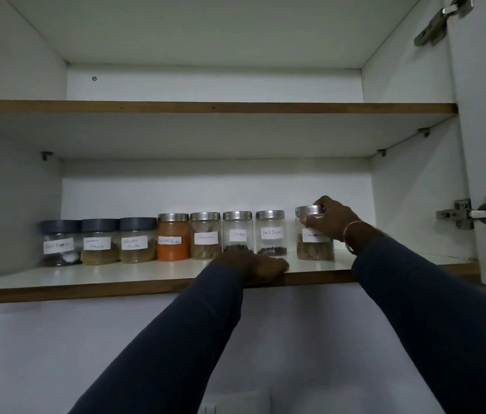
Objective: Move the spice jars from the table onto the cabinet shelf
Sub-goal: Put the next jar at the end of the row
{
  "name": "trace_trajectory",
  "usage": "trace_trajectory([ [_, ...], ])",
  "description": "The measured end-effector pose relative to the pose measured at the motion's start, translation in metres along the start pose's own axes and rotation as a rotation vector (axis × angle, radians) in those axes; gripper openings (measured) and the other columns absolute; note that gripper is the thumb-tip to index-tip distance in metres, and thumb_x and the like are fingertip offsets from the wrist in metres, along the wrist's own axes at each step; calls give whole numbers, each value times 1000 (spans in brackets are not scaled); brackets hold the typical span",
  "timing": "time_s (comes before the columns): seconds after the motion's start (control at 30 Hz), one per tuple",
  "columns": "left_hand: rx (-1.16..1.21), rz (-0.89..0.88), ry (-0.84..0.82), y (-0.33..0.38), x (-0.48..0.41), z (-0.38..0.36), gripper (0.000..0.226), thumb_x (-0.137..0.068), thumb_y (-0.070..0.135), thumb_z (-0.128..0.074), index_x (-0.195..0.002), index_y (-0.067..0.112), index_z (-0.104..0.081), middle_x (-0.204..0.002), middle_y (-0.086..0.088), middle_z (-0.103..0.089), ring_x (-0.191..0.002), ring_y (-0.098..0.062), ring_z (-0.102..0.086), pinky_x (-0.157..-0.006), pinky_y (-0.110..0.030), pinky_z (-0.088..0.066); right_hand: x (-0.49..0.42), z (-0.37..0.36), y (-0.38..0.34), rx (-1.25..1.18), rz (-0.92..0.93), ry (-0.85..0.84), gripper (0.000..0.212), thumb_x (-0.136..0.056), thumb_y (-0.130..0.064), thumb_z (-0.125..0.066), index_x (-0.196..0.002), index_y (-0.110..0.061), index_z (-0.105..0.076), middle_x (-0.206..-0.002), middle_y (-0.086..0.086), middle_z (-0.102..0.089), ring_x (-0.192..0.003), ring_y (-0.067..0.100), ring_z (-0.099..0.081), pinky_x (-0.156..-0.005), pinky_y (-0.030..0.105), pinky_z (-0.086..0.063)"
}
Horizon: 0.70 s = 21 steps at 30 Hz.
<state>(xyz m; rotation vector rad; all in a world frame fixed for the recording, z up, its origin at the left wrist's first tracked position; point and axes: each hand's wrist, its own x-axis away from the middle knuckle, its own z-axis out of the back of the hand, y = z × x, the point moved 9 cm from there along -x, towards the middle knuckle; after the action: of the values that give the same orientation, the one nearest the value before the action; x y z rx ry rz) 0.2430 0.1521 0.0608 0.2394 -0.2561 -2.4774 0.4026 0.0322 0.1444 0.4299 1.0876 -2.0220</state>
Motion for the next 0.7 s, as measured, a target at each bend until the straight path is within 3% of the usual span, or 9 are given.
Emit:
trace_trajectory([
  [0.13,58,2,-53,1,-11,-6,90,-72,76,-38,-146,26,-35,-156,-10,-29,-138,-30,-34,-110,-46,-29,-29,-14,11,70,-30,-28,50,-84,-41,-70,-120,-13,-50,-118,11,-61,-106,30,-58,-91,41,-48],
  [0.43,129,-72,-113,9,-10,-12,70,-91,64,-34,-146,22,-37,-155,-10,-31,-137,-27,-34,-112,-44,-27,-62,-36,16,211,-49,-60,55,-85,-40,-69,-124,-9,-46,-120,15,-61,-107,32,-60,-93,43,-50],
  [0.7,39,-180,-142,26,2,-11,52,-103,45,-23,-144,15,-36,-153,-15,-32,-135,-28,-35,-93,-31,-26,-69,-47,23,232,-45,-69,50,-90,-42,-62,-126,-10,-46,-117,15,-63,-104,32,-61,-87,38,-47],
])
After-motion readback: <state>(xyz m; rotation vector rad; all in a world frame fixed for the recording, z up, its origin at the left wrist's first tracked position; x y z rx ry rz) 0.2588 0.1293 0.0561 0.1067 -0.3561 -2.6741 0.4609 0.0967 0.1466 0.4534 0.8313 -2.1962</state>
